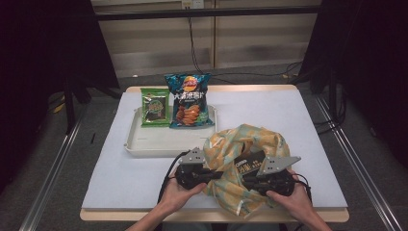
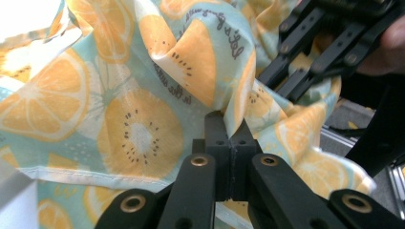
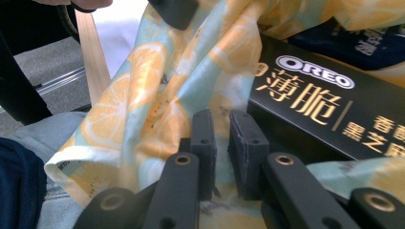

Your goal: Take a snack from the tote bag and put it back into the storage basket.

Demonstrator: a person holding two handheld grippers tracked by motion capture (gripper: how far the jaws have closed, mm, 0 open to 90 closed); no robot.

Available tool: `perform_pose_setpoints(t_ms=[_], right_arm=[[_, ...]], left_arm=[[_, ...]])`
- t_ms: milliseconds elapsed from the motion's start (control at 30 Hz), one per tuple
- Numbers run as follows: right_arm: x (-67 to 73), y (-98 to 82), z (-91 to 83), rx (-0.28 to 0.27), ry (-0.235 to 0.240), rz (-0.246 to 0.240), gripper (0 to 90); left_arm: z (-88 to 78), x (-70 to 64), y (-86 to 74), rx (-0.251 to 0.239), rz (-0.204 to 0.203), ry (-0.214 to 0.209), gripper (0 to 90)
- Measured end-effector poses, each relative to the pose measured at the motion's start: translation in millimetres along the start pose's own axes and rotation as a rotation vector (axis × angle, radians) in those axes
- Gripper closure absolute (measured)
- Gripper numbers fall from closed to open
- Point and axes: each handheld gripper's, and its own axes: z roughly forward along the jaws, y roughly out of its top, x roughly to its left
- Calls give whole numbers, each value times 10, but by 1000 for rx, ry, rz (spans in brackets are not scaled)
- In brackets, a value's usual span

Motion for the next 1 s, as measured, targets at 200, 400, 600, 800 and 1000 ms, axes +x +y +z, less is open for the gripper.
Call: perform_pose_setpoints(t_ms=[200,400,600,800,1000], right_arm=[[-38,-24,-132,-39,-47,26,702],[-92,-90,-253,-53,-95,51,644],[-102,-122,-267,-39,-108,61,602],[-144,-137,-293,-37,-133,75,578],[-153,-120,-345,-69,-145,78,538]], left_arm=[[-131,40,-156,40,-2,41,900],[-277,107,-284,89,-9,72,900],[-383,216,-424,113,-53,103,900],[-280,298,-543,148,-97,90,900],[-319,271,-472,60,-94,33,825]])
